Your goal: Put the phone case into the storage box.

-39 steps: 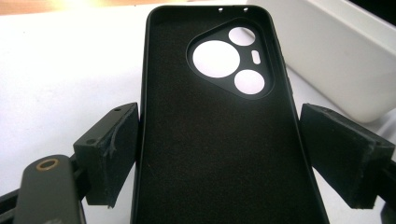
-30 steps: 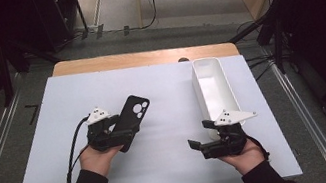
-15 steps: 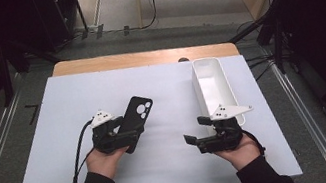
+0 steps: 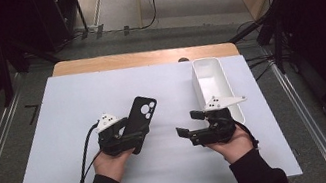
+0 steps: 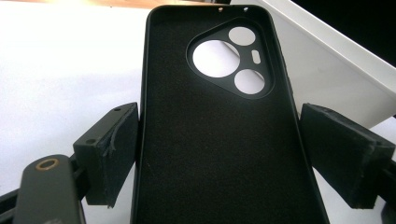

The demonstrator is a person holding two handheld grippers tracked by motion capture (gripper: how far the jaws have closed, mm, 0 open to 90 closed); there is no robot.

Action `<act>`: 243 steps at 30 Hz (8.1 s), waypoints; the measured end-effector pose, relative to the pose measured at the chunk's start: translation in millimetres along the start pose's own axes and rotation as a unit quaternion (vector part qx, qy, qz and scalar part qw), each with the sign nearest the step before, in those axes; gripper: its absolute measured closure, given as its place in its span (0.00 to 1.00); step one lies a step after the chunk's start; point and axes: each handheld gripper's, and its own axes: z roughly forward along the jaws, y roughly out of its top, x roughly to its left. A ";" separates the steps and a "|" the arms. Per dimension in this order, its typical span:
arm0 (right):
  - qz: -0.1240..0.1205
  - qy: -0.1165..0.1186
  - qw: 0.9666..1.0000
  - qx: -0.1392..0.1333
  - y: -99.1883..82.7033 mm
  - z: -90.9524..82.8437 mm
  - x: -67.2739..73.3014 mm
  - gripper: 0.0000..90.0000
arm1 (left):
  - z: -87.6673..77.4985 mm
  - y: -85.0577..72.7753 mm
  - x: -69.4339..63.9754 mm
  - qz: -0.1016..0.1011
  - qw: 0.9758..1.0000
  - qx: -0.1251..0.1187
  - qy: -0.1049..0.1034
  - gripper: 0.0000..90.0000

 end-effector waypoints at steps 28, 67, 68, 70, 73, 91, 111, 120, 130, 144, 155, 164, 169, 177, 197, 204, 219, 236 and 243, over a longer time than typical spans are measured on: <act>0.050 0.012 0.999 -0.002 27.1 24.8 -5.9 0.26 | 4.3 -11.8 -8.4 -0.017 0.999 -0.034 0.001 0.16; 0.092 0.020 0.996 0.008 49.8 61.6 -14.6 0.27 | 7.6 -18.5 -17.7 -0.026 0.998 -0.050 -0.017 0.16; 0.092 0.021 0.996 0.007 49.8 62.5 -14.4 0.27 | 7.8 -18.6 -17.9 -0.025 0.998 -0.050 -0.018 0.16; 0.093 0.021 0.995 0.009 49.9 63.4 -14.5 0.27 | 7.9 -18.6 -18.2 -0.025 0.998 -0.050 -0.019 0.16; 0.097 0.018 0.995 0.012 50.1 68.2 -15.1 0.29 | 7.2 -18.5 -18.9 -0.029 0.998 -0.051 -0.021 0.16; 0.115 0.028 0.993 0.020 51.1 83.7 -16.5 0.40 | 6.7 -19.0 -22.5 -0.032 0.997 -0.058 -0.030 0.16; 0.187 0.043 0.980 0.043 56.0 89.0 -26.4 0.78 | 9.2 -23.0 -27.7 -0.017 0.998 -0.053 -0.025 0.16; 0.206 0.057 0.976 0.050 59.2 85.2 -27.3 0.82 | 9.4 -25.0 -29.9 -0.005 0.998 -0.063 -0.023 0.16; 0.208 0.075 0.974 0.046 65.6 76.1 -24.0 0.83 | 8.1 -17.5 -28.8 0.004 0.997 -0.056 -0.044 0.14; 0.188 0.052 0.980 0.037 68.2 68.3 -24.1 0.83 | 3.0 -3.1 -21.3 0.003 0.999 -0.006 -0.052 0.03; 0.160 0.030 0.986 0.026 71.1 59.3 -24.5 0.83 | -4.8 8.9 -13.9 0.001 0.997 0.020 -0.068 0.05; 0.131 0.021 0.991 0.017 71.3 52.8 -23.9 0.83 | -9.7 17.4 -0.1 -0.005 0.995 0.063 -0.073 0.08; 0.113 0.021 0.993 0.010 71.0 48.0 -22.3 0.83 | -12.8 21.8 6.2 0.003 0.994 0.077 -0.074 0.14; 0.090 0.023 0.996 0.003 70.6 42.7 -22.3 0.83 | -16.4 27.4 13.0 0.012 0.992 0.103 -0.079 0.15; 0.002 0.056 0.998 -0.001 70.5 36.0 -18.4 0.83 | -27.1 39.2 21.7 0.029 0.983 0.152 -0.098 0.21; -0.030 0.086 0.996 0.005 70.9 28.1 -23.0 0.83 | -36.3 48.3 17.9 0.073 0.977 0.156 -0.123 0.29; -0.075 0.149 0.986 0.025 72.1 30.0 -24.0 0.83 | -37.7 62.0 13.0 0.117 0.963 0.168 -0.175 0.33; -0.137 0.218 0.965 0.057 88.6 30.7 -23.7 0.83 | -35.6 94.6 14.6 0.149 0.944 0.179 -0.233 0.33; -0.156 0.235 0.957 0.069 93.0 36.9 -19.9 0.83 | -28.5 105.6 11.8 0.164 0.935 0.195 -0.248 0.33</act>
